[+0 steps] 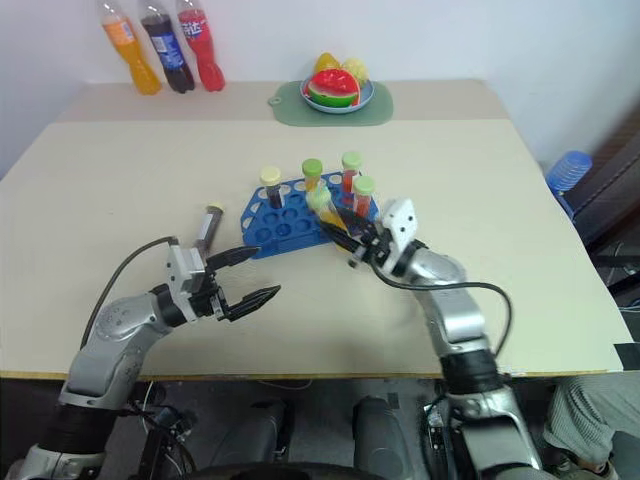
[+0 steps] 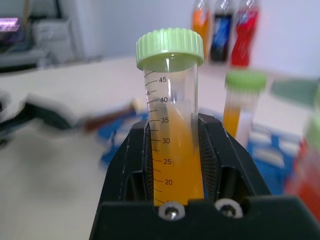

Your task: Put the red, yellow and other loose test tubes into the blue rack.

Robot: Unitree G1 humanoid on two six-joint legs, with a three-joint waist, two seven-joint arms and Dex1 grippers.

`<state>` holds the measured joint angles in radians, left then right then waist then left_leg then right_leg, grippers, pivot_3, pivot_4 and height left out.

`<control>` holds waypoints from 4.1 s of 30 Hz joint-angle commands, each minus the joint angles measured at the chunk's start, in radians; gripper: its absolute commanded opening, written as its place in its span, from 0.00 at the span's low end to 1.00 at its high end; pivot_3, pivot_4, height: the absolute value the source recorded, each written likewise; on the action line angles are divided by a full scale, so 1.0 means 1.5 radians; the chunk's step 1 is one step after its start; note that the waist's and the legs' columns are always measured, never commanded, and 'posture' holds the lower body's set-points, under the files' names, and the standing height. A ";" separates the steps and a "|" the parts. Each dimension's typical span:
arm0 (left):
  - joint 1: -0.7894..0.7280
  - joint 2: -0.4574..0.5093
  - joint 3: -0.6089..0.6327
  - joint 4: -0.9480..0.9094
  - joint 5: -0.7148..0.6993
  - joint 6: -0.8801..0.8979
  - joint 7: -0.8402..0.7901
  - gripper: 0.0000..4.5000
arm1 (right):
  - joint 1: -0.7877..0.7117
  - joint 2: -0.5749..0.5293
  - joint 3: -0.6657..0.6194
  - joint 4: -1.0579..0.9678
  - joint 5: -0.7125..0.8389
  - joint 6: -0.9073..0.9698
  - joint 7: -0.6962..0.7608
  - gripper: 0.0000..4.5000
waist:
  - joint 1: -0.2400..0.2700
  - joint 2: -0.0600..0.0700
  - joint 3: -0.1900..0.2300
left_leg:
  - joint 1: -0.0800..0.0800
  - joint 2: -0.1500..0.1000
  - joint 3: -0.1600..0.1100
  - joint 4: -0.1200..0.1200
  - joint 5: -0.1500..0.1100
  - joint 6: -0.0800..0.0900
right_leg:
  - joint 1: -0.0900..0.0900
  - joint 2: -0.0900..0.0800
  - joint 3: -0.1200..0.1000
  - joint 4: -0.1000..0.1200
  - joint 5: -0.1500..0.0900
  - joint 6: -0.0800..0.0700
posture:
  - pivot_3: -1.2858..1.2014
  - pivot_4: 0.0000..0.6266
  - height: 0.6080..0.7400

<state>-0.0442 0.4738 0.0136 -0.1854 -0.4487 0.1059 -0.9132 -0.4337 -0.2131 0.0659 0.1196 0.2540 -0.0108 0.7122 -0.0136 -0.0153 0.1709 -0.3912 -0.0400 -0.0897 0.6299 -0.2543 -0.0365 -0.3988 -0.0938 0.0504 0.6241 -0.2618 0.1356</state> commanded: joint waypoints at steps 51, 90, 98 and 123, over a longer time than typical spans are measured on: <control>0.002 -0.053 0.114 -0.075 -0.087 0.052 0.172 1.00 | -0.146 0.094 -0.006 0.356 -0.076 -0.343 -0.016 0.98 | -0.018 0.001 0.001 | 0.000 0.000 0.002 -0.001 0.000 -0.001 | -0.004 0.000 0.000 0.005 0.000 0.000 | 0.52 0.24 1.00; -0.759 -0.043 0.201 0.567 0.049 0.962 0.749 1.00 | 0.190 -0.264 -0.066 -0.249 0.096 0.048 0.136 0.98 | 0.000 -0.001 0.002 | -0.001 -0.001 0.001 0.000 0.003 -0.006 | -0.004 0.000 0.000 0.005 0.000 0.000 | 0.52 0.24 1.00; -0.814 -0.034 0.138 0.702 0.115 0.896 0.677 0.50 | 0.208 -0.272 -0.082 -0.276 0.103 0.075 0.121 1.00 | 0.000 -0.003 0.002 | -0.001 -0.001 0.001 0.000 0.003 -0.006 | -0.004 0.000 0.000 0.005 0.000 0.000 | 0.52 0.24 1.00; -0.286 0.002 0.158 -0.050 -0.100 0.339 0.092 0.19 | 0.193 -0.234 -0.072 -0.205 0.063 0.036 0.089 1.00 | 0.010 -0.002 0.002 | -0.001 0.000 0.002 0.001 0.001 -0.006 | -0.003 -0.002 0.000 0.004 0.000 0.000 | 0.52 0.24 1.00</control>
<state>-0.4670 0.4785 0.2410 -0.2555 -0.5987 0.7280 -0.7480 -0.1468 -0.5656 -0.0236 -0.1695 0.3524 0.0716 0.8557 0.0008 -0.0186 0.1743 -0.3927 -0.0408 -0.0860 0.6320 -0.2525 -0.0453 -0.4033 -0.0962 0.0501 0.6302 -0.2619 0.1352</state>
